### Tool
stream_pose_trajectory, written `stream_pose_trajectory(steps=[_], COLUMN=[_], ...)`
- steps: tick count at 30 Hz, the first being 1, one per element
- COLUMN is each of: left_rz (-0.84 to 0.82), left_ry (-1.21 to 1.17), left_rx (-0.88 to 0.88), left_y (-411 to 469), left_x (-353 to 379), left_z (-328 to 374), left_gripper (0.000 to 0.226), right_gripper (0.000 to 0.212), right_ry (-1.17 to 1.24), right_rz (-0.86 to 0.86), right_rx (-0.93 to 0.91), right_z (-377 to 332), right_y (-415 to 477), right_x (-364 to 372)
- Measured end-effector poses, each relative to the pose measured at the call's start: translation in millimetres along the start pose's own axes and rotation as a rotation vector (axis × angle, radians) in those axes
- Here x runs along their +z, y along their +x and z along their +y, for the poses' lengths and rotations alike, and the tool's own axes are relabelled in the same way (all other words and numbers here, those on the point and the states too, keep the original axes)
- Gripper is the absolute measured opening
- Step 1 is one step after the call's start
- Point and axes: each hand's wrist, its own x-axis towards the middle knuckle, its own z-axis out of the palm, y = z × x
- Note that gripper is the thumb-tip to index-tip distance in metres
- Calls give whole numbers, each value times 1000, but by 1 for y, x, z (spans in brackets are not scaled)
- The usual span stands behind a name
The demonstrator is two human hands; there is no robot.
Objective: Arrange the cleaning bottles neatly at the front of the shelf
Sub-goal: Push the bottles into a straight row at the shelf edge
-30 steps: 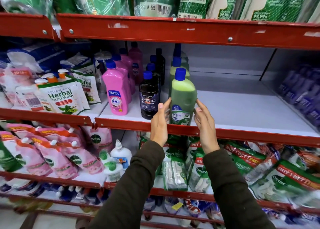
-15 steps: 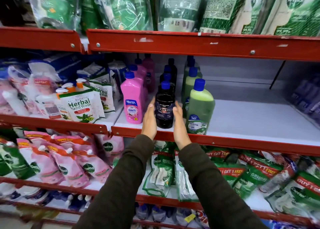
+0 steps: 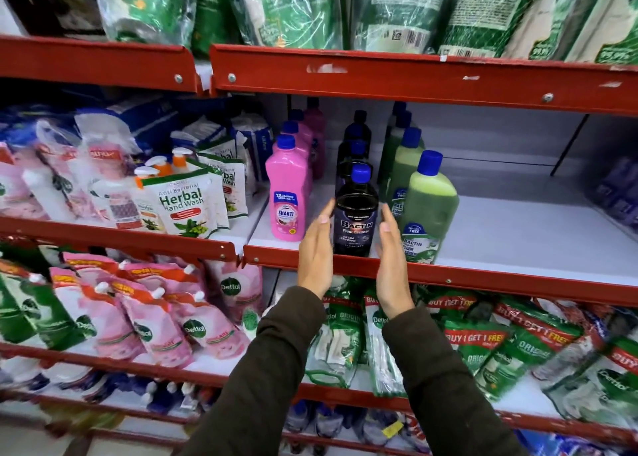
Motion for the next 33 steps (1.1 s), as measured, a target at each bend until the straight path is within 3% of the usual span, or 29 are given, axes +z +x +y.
stream_pose_trajectory(steps=[3,5,7,10,13,17,20,25,29,31,33], left_rz=[106,226,295,247,126,13,46,147,169,234,387], left_ry=[37,18,-13,-23,-108,-91,-98,-140,-8,112,136], left_rx=[98,143,129,40,-83,-110,-115,-70,0,51,145], left_y=[-2,2,15,38,58,60,51,27,23,19,10], left_x=[-13,-27,-44,-71,-87,-97,-101,-100,-97,-91,-83], left_z=[2,2,-1,-4,-7,-8,-9,-7,-11,-12,-9], left_gripper=[50,50,50,55,53,48,49,48,49,50,45], right_gripper=[48,47,52,71,63,59,64,51,58,58,50], right_ry=[-51,-23,27,80,131,122,82,86,60,31,22], right_rz=[132,45,-108,-168,-181,-165,-119,-104,-137,-59,131], right_rx=[-217,-274,-207,-22,112,119,88,56,59,11,-72], right_z=[-6,-5,-2,0,5,12,13,19,20,19,18], right_y=[-17,-22,-18,3,26,30,22,5,-2,-10,-18], right_x=[15,35,60,95,116,124,122,119,119,113,100])
